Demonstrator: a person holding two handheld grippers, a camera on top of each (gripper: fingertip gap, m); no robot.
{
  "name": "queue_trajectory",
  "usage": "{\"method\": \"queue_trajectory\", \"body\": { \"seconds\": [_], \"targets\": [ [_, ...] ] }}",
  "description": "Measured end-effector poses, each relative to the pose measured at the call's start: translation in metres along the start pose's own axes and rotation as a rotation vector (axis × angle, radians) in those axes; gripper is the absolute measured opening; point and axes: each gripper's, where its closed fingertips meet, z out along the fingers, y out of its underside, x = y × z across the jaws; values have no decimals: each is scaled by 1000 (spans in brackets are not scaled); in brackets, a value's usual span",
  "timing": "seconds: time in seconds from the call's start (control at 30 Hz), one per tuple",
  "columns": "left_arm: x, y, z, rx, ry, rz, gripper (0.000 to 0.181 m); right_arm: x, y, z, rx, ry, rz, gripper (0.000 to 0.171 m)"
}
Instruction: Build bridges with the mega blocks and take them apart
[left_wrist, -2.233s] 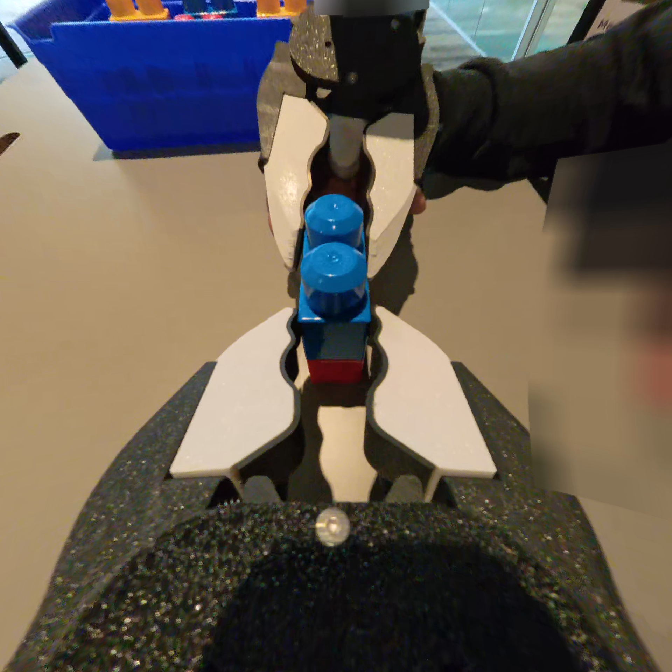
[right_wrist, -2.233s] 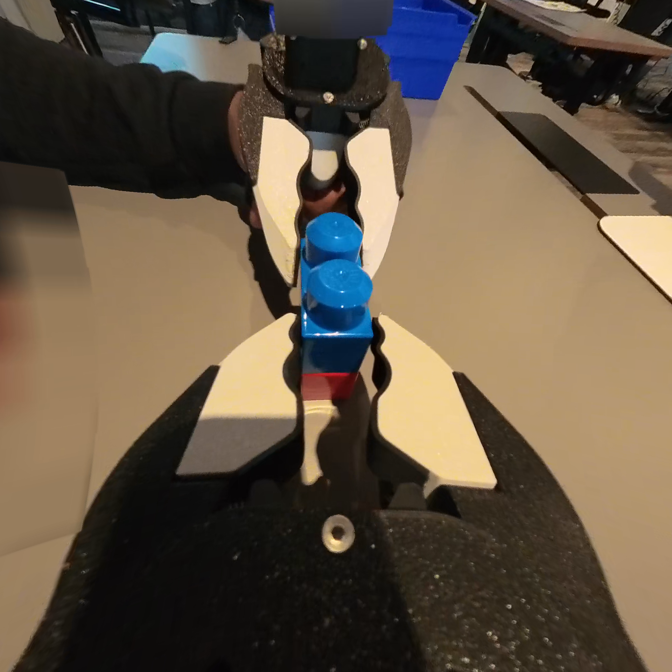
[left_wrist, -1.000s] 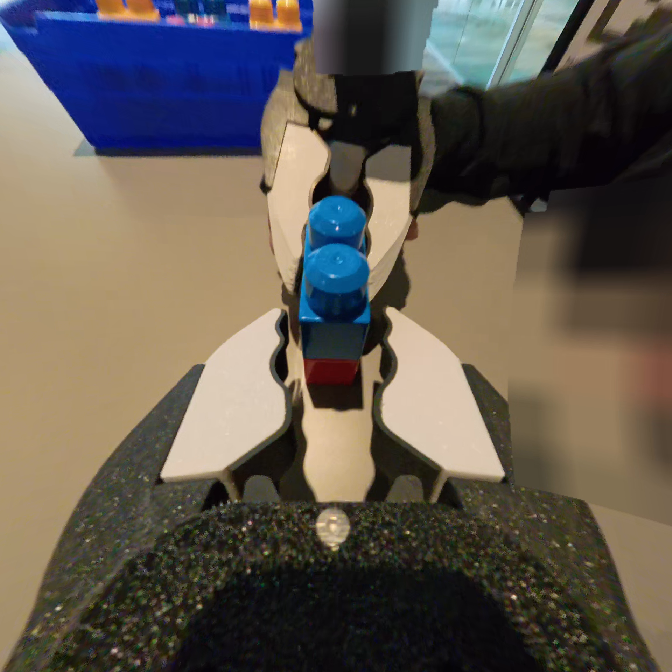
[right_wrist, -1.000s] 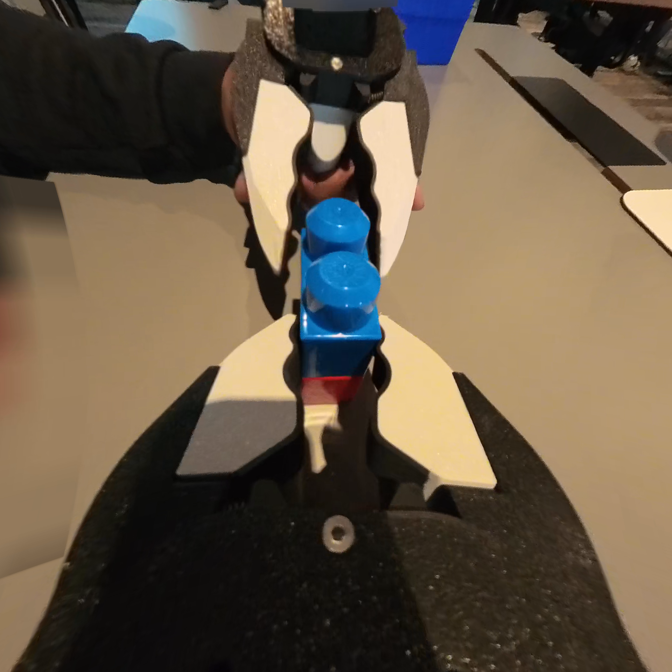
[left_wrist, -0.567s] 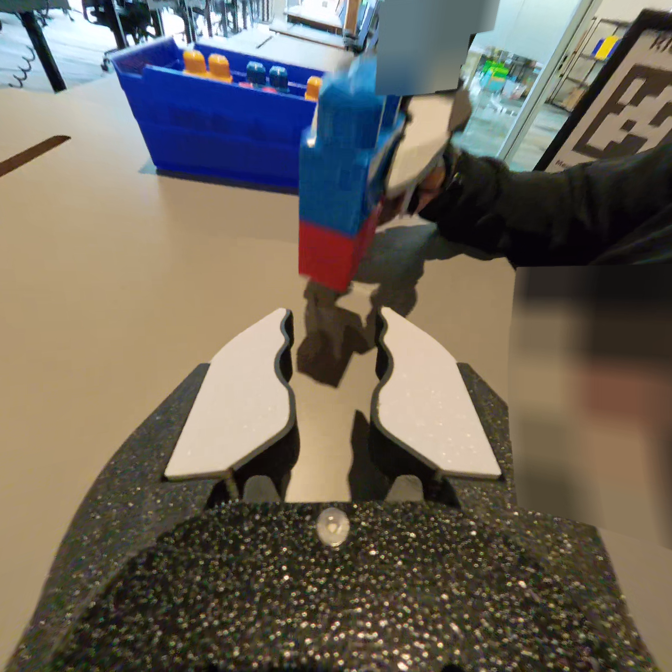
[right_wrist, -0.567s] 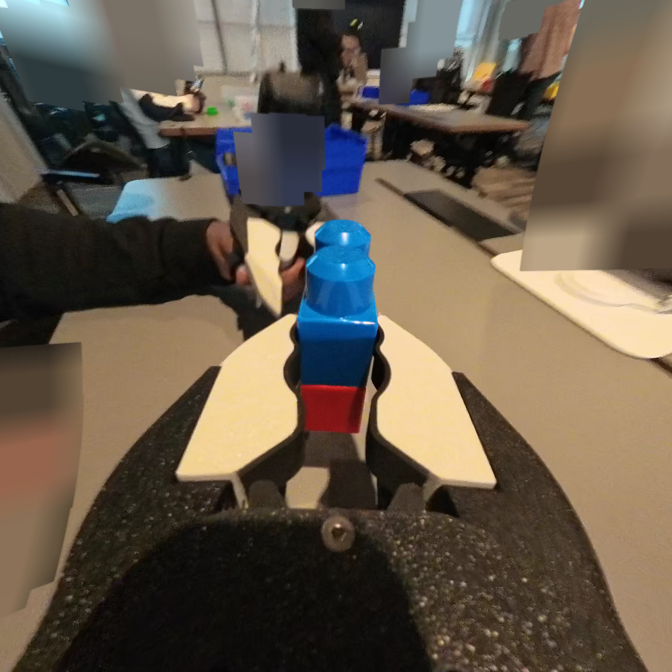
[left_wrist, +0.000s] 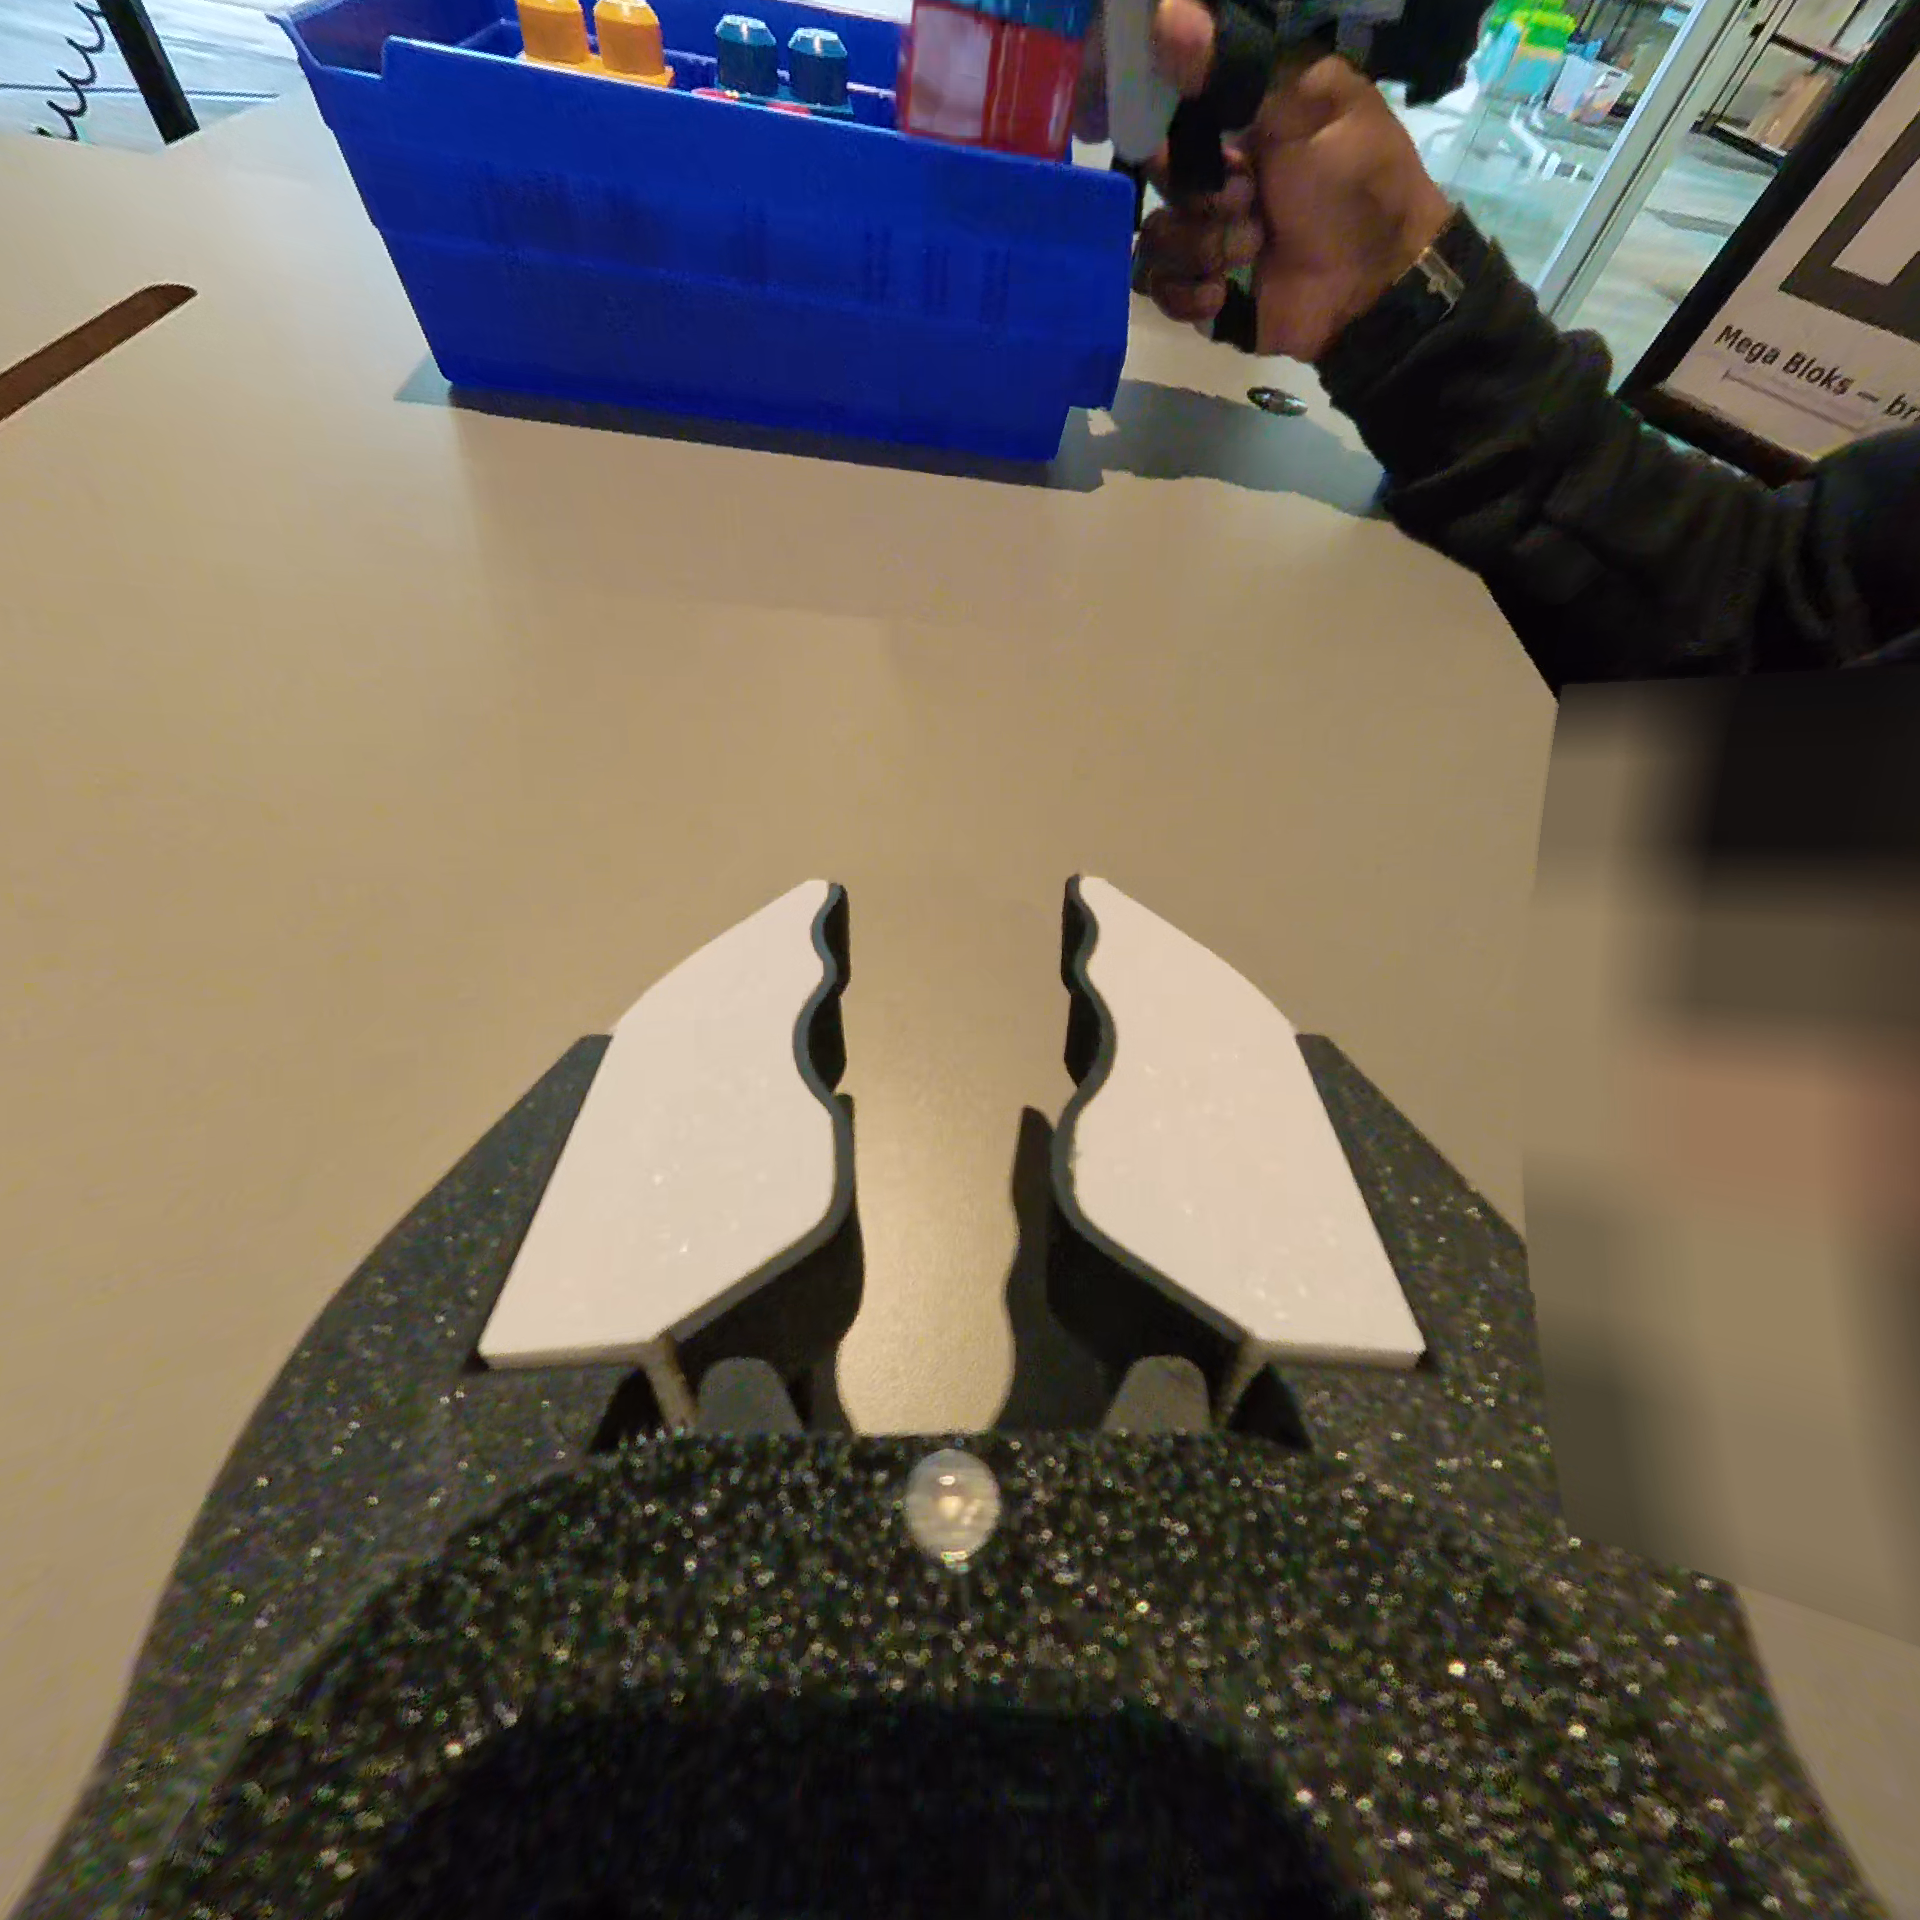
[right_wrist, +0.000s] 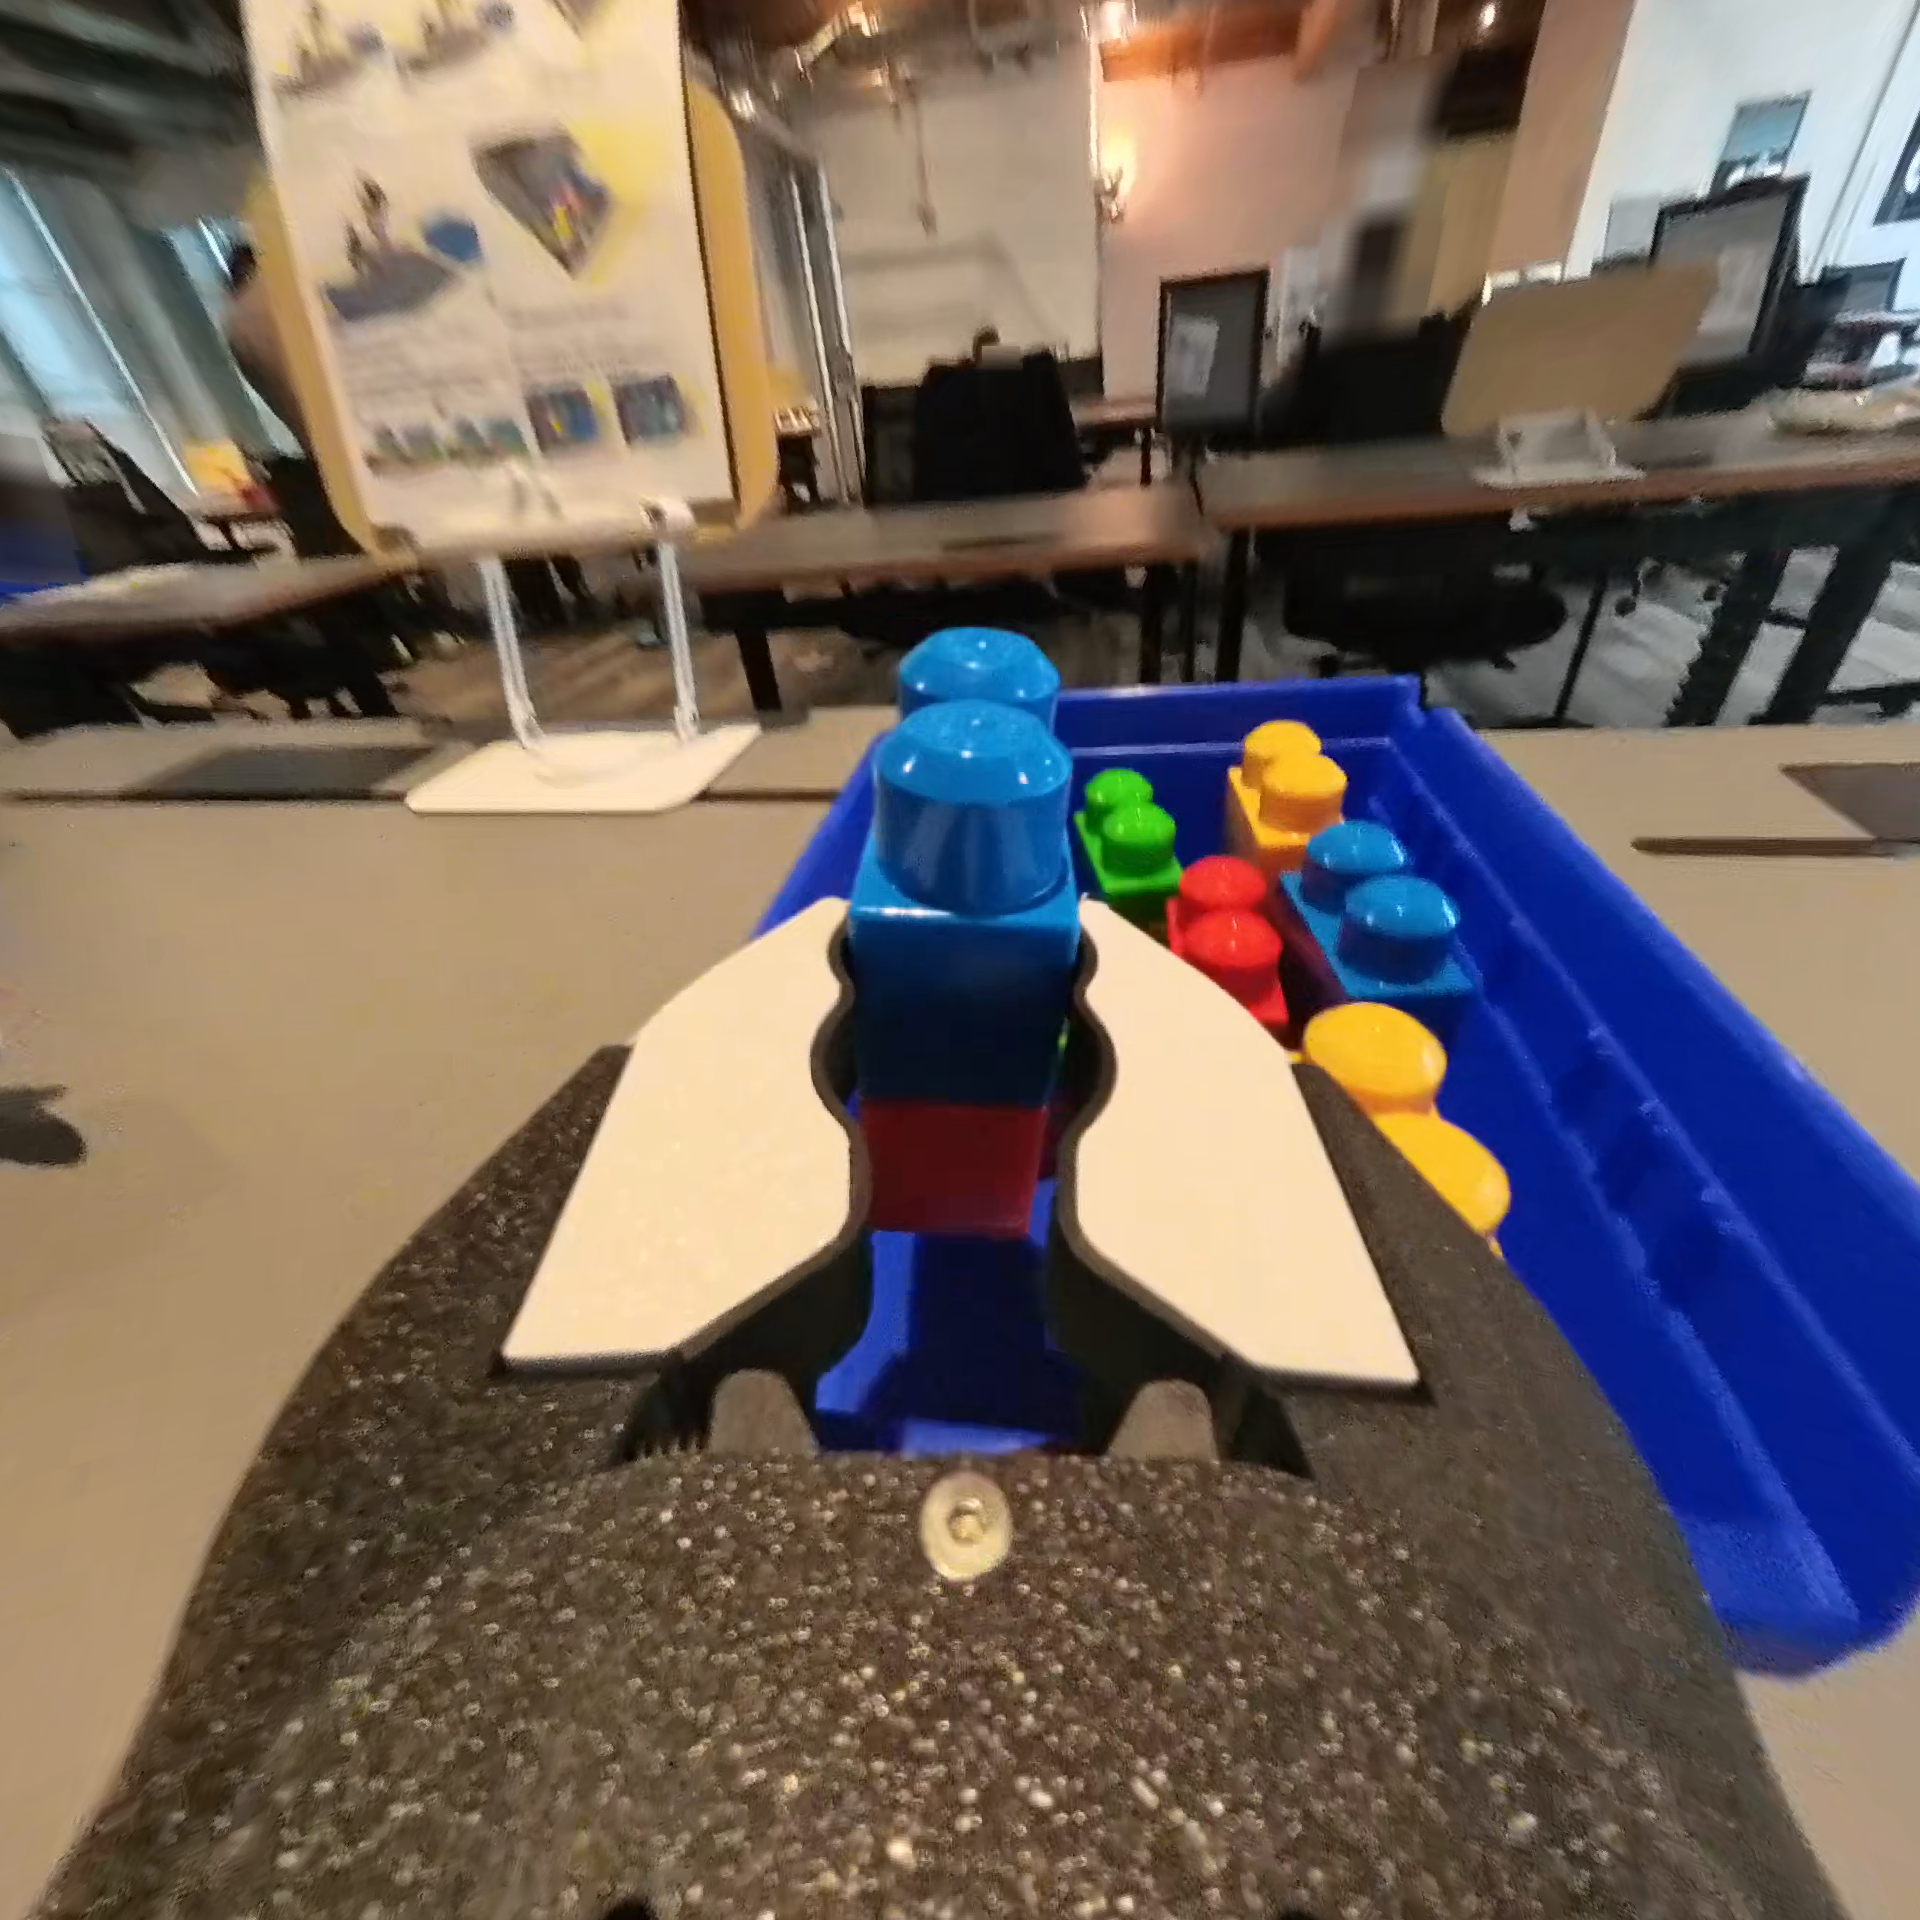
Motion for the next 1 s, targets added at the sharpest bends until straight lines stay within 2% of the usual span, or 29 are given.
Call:
{"method": "queue_trajectory", "body": {
  "seconds": [0.2, 0.57, 1.0],
  "targets": [
    [1, 2, 2, -20, 1, 7, 38, 6, 22, 10, -128, 63, -88, 36],
    [4, 8, 6, -69, -1, 27, 38, 20, 62, 18, -307, 86, -70, 37],
    [6, 9, 8, -82, 5, 33, 37, 20, 63, 18, -346, 128, -120, 37]
  ]
}}
